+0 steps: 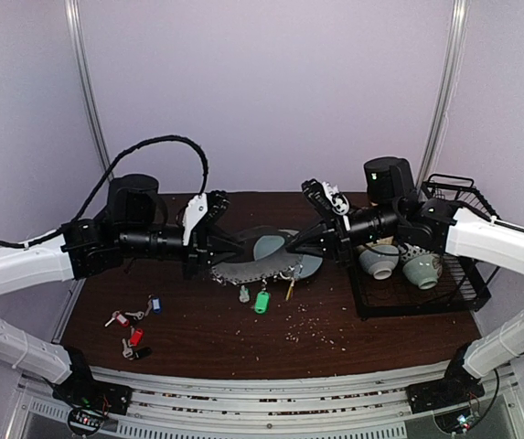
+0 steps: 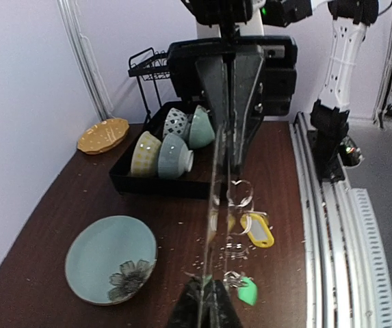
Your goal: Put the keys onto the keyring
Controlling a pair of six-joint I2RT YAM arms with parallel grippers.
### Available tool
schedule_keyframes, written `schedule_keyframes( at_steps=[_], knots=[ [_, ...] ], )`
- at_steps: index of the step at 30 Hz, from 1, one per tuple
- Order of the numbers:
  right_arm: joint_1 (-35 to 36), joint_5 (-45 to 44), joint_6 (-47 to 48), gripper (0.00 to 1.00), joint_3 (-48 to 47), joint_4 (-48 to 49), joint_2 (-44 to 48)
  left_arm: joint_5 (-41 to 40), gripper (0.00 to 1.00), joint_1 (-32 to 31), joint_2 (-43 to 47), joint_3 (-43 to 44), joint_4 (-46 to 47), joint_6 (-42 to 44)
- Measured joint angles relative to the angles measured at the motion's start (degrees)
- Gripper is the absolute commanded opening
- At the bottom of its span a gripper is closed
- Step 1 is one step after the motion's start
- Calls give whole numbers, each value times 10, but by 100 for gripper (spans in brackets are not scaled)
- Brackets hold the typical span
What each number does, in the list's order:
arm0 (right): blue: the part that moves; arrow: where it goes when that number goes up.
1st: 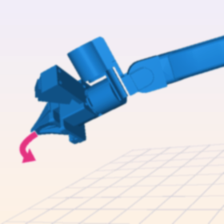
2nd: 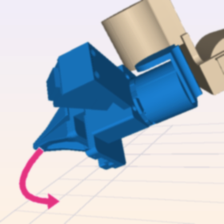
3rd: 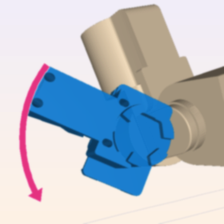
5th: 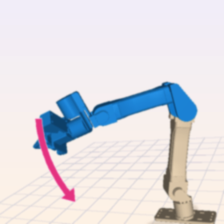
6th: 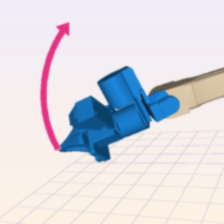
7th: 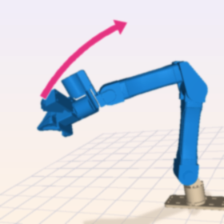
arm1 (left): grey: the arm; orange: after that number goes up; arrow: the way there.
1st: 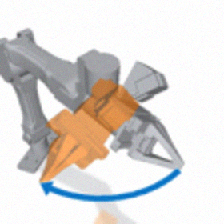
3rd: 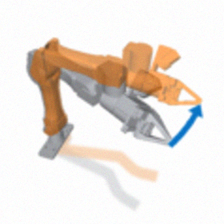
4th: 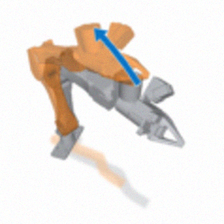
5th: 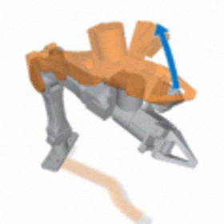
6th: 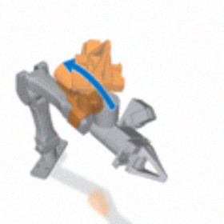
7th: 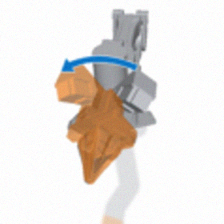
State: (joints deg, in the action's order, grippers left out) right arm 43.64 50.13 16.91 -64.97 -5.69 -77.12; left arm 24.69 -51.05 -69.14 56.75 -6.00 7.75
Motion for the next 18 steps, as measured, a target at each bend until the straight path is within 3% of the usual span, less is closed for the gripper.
schedule_keyframes(
  at_steps=[6, 7, 9, 11, 18],
  knots=[
    [0, -5, 25, 0, -5, -8, 1, 26, 0, 0, 7, -10, 14, 3],
    [1, -6, 23, 4, -5, -5, 1, 23, 0, 0, 11, -19, 27, -3],
    [1, -12, 14, 41, -5, 5, 1, 18, 0, -1, 18, -35, 56, -15],
    [2, -36, -12, 58, 3, 37, 3, 10, 0, -1, 25, -52, 87, -33],
    [0, -241, -94, 58, 72, 151, 61, -75, 0, -1, 27, -86, 185, -116]
  ],
)
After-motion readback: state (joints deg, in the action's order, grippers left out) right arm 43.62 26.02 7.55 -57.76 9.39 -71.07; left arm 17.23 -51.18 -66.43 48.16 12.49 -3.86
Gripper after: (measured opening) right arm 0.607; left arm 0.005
